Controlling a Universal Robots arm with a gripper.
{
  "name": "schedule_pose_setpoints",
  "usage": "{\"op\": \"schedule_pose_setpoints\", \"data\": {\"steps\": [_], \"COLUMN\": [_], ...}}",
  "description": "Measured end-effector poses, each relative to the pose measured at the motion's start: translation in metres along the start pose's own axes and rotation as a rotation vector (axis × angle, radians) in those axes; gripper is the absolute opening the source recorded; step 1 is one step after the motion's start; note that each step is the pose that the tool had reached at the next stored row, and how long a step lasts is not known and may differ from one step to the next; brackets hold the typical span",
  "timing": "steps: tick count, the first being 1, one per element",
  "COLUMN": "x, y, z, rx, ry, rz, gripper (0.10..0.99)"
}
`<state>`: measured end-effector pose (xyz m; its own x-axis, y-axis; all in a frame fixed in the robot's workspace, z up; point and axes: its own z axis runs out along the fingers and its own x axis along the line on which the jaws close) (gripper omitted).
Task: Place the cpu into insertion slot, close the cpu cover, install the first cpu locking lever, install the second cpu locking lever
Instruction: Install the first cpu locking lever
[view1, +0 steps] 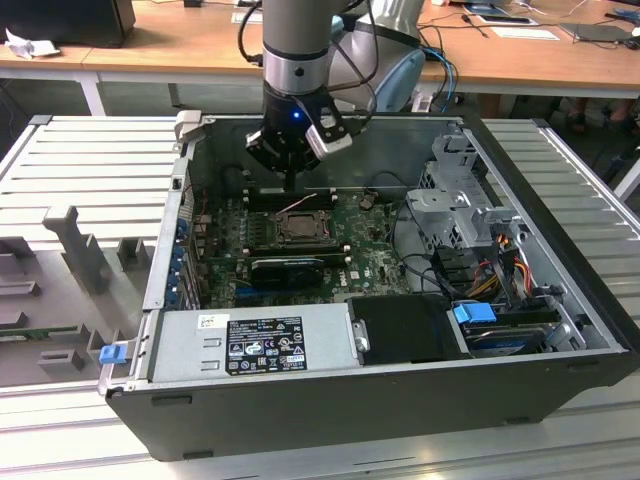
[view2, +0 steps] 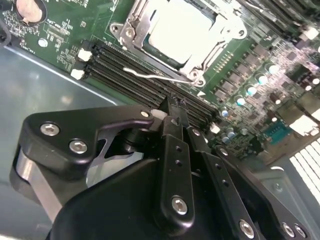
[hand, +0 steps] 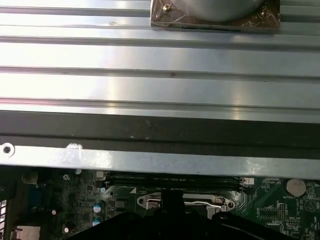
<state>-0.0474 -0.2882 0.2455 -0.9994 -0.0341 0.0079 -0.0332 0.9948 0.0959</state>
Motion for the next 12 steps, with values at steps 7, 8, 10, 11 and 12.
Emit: {"op": "schedule_pose_setpoints", "data": {"steps": [7,8,10,11,12], "x": [-0.0097,-0.0099,-0.0101,-0.0103,-0.0106], "y": [-0.0015,-0.0016,-0.0019,-0.002,-0.0018], "z": [0.012,0.0133,0.0158,0.0167,0.0174], "rx": [0.0,0.0,0.0,0.0,0.0], "ry": [-0.0026,-0.0036,-0.0047,-0.0053,-0.0057], "rz": [0.0,0.0,0.0,0.0,-0.001], "gripper": [0.106,0.106,0.106,0.106,0.106]}}
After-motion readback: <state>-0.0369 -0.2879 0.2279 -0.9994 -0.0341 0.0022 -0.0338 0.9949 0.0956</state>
